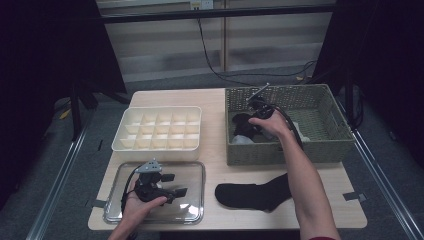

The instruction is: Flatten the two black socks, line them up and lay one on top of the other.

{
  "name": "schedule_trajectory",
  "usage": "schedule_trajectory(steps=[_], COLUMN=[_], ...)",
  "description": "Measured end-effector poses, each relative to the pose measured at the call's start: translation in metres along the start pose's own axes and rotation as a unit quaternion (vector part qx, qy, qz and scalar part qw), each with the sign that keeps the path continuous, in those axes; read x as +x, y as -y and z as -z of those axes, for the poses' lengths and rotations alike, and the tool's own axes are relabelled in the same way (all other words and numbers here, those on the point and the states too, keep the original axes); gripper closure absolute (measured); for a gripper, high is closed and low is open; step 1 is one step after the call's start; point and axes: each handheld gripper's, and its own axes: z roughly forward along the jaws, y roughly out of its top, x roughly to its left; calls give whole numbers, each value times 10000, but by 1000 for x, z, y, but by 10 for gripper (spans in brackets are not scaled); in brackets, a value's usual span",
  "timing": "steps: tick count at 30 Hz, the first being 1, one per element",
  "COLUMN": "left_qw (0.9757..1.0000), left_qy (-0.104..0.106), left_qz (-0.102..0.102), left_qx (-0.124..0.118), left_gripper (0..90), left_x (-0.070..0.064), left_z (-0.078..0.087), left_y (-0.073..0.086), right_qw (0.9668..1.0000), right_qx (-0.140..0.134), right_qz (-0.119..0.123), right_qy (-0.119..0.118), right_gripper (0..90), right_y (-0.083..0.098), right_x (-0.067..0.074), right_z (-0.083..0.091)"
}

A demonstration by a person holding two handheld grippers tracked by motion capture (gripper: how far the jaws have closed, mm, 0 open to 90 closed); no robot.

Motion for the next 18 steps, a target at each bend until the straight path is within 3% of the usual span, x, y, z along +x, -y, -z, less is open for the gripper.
schedule_trajectory(steps=[3,5,11,18], left_qw=[10000,10000,10000,10000], left_qy=[5,6,2,12], left_qz=[-9,-12,-24,-44], left_qx=[3,1,-13,-6], left_gripper=[187,188,188,188], left_x=[0,0,-1,-2], left_z=[0,0,1,-1], left_y=[0,0,0,-1], right_qw=[9997,9998,9986,9892], right_qx=[140,77,-490,-1348], right_qz=[-17,-61,-196,-341], right_qy=[207,197,-101,-455], right_gripper=[771,854,865,865], right_y=[0,1,1,8], right_x=[0,-2,-1,-5], right_z=[0,2,15,39])
